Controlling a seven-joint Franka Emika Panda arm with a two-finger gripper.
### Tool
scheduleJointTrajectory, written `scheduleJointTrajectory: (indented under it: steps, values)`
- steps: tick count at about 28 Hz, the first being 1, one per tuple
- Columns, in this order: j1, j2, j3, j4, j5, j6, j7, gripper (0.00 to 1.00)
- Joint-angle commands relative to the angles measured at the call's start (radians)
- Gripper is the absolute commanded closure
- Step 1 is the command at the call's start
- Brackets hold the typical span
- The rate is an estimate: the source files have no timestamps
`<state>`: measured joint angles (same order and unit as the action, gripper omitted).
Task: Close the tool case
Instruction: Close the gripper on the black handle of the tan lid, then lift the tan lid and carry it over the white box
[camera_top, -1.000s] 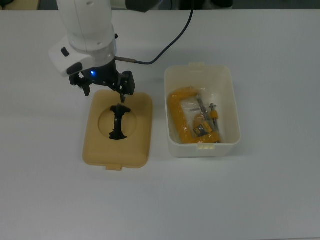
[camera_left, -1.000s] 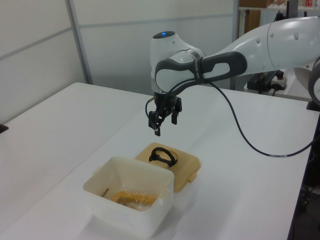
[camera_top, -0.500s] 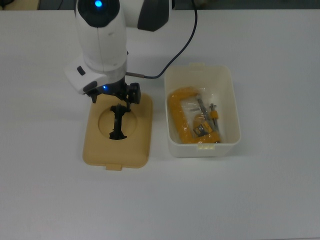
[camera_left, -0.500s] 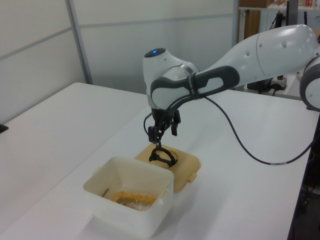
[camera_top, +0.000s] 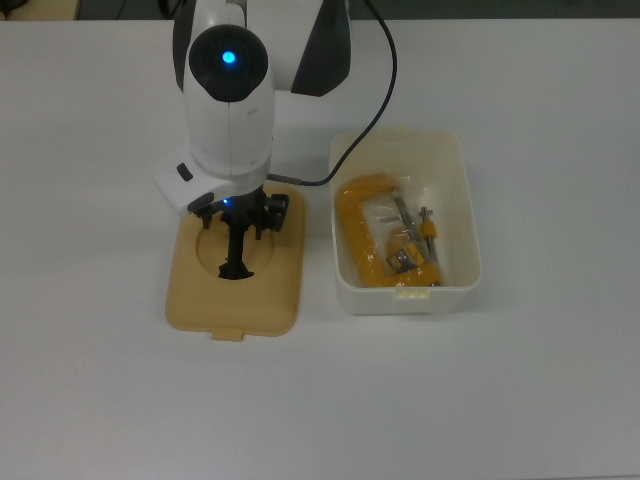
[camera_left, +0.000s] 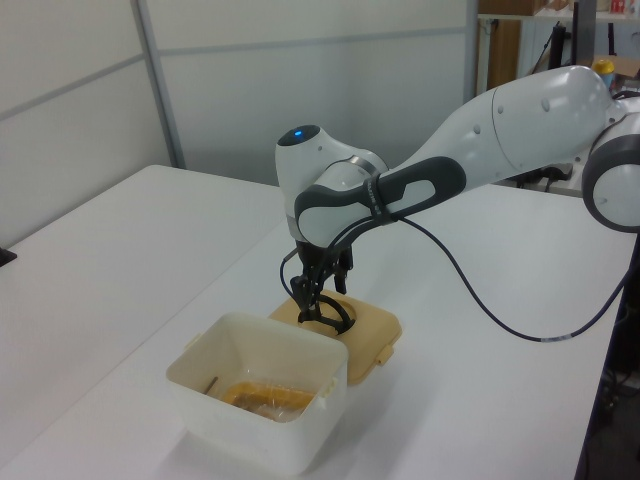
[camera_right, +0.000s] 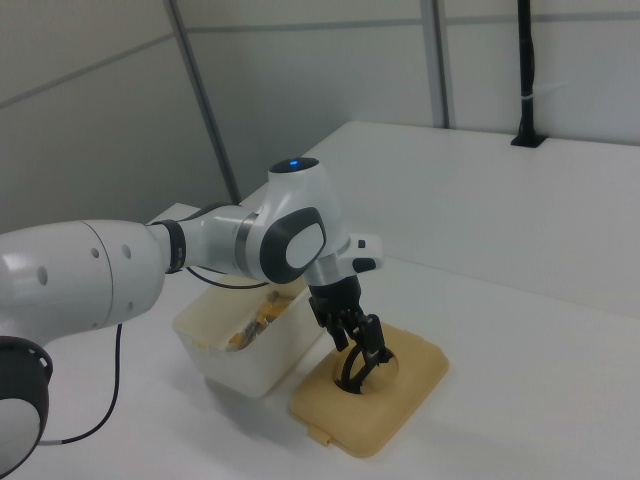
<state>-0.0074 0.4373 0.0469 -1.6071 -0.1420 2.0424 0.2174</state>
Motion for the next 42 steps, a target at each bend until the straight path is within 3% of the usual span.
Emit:
scheduleJointTrajectory:
  steps: [1, 3, 4, 19, 29, 34, 42]
  values:
    - [-0.002, 0.001, 0.005, -0.017, -0.025, 0.036, 0.026, 0.68]
    - [-0.002, 0.001, 0.005, -0.019, -0.025, 0.036, 0.028, 0.84]
    - [-0.002, 0.001, 0.005, -0.017, -0.025, 0.035, 0.028, 0.99]
    - [-0.020, -0.017, 0.005, -0.005, -0.025, 0.018, 0.033, 1.00]
    - [-0.065, -0.077, 0.005, 0.078, 0.005, -0.160, -0.079, 1.00]
    - [-0.074, -0.123, 0.004, 0.121, 0.068, -0.238, -0.135, 1.00]
    - [-0.068, -0.164, 0.019, 0.176, 0.073, -0.300, -0.121, 1.00]
